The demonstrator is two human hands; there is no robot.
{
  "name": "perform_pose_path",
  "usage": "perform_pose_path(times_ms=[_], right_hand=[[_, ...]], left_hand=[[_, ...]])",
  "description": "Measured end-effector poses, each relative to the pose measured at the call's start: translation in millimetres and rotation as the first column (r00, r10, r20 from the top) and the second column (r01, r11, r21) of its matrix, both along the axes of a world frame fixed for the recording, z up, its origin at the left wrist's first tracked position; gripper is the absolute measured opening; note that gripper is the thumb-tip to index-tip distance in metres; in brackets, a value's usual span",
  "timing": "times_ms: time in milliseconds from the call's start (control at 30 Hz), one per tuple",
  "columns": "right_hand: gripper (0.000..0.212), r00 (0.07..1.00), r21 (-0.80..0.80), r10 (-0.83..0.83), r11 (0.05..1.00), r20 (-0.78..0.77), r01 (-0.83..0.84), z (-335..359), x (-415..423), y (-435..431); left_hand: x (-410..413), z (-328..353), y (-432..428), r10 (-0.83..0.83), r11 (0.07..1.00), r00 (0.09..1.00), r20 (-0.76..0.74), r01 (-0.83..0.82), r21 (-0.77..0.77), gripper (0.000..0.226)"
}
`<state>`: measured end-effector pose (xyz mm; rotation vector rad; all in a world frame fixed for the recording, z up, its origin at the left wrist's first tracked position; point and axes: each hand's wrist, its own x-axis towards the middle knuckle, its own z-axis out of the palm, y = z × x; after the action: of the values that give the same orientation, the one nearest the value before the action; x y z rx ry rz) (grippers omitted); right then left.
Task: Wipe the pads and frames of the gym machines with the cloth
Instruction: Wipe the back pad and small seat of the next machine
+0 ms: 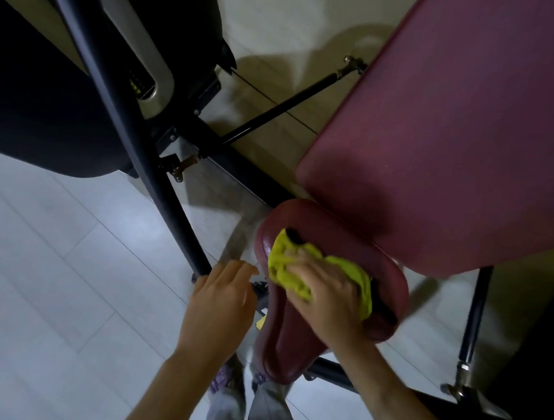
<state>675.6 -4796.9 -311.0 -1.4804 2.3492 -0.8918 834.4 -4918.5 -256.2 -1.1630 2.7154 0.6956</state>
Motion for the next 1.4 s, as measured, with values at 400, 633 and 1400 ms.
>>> perform_pose_path(times_ms=[400,633,1400], right_hand=[[0.027,0.962,0.135,-0.269,0.953,-0.042,0.272,-17.9,-62.2,-19.0],[0.013,0.998,-0.08,-0.006,0.997,-0.055,0.001,5.9,12.2,64.3],[0.026,0.81,0.116,-0.572,0.82,0.127,0.561,-33.8,-62.2,111.4]], left_hand=[[-20.9,8.6,36.1,-0.048,0.998,0.997,0.058,0.046,0.042,0.036],[-24.6,19.3,38.0,-0.084,0.99,0.985,0.148,0.065,0.127,0.055],[-20.4,24.6,71.7,0.052,0.985,0.995,0.086,-0.065,0.162,0.062]])
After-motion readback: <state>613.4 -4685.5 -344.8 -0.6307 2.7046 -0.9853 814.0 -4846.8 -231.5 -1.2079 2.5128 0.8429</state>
